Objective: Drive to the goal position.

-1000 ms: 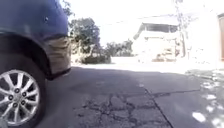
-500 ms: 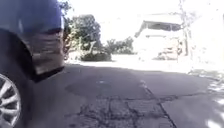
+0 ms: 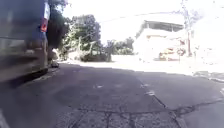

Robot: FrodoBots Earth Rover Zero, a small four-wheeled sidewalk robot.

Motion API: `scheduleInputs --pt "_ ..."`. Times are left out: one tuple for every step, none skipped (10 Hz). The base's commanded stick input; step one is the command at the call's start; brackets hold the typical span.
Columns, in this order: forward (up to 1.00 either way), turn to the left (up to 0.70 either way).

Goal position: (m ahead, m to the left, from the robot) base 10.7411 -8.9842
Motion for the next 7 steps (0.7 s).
scheduleInputs --pt "0.70 -0.02" --pt "0.70 -0.02" --pt "0.70 -0.02" --pt "0.70 -0.02" --pt "0.70 -0.02" --pt "0.70 -0.02" --pt "0.70 -0.02"
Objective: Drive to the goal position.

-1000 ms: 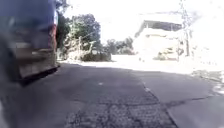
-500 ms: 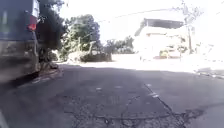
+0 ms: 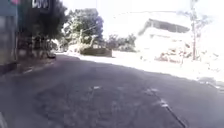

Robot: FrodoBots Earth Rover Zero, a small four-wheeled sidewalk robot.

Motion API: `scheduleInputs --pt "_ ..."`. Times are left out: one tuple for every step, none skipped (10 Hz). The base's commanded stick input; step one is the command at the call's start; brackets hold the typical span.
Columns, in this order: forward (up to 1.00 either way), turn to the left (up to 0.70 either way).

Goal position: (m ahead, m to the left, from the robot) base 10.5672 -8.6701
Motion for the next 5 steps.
scheduleInputs --pt "0.70 -0.02" --pt "0.70 -0.02" --pt "0.70 -0.02" --pt "0.70 -0.02" --pt "0.70 -0.02"
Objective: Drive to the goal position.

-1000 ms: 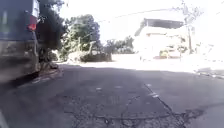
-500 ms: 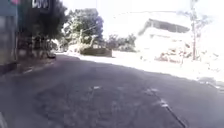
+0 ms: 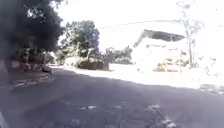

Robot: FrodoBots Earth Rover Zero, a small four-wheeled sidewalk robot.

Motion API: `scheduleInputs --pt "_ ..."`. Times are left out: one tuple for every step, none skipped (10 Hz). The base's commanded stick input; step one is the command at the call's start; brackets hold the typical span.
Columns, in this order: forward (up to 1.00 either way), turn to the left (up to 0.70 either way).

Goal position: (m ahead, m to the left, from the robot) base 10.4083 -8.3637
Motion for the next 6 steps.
scheduleInputs --pt "0.70 -0.02" --pt "0.70 -0.02" --pt "0.70 -0.02" --pt "0.70 -0.02" --pt "0.70 -0.02" --pt "0.70 -0.02"
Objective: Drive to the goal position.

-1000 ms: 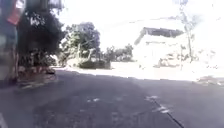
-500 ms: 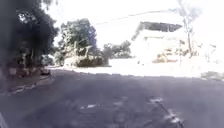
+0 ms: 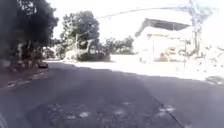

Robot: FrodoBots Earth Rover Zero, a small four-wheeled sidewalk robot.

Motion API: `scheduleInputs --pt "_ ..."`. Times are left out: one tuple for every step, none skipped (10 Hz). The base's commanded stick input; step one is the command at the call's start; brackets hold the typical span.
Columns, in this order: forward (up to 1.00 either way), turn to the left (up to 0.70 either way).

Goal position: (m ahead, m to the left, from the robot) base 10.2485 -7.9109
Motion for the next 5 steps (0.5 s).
scheduleInputs --pt "0.70 -0.02" --pt "0.70 -0.02" --pt "0.70 -0.02" --pt "0.70 -0.02" --pt "0.70 -0.02"
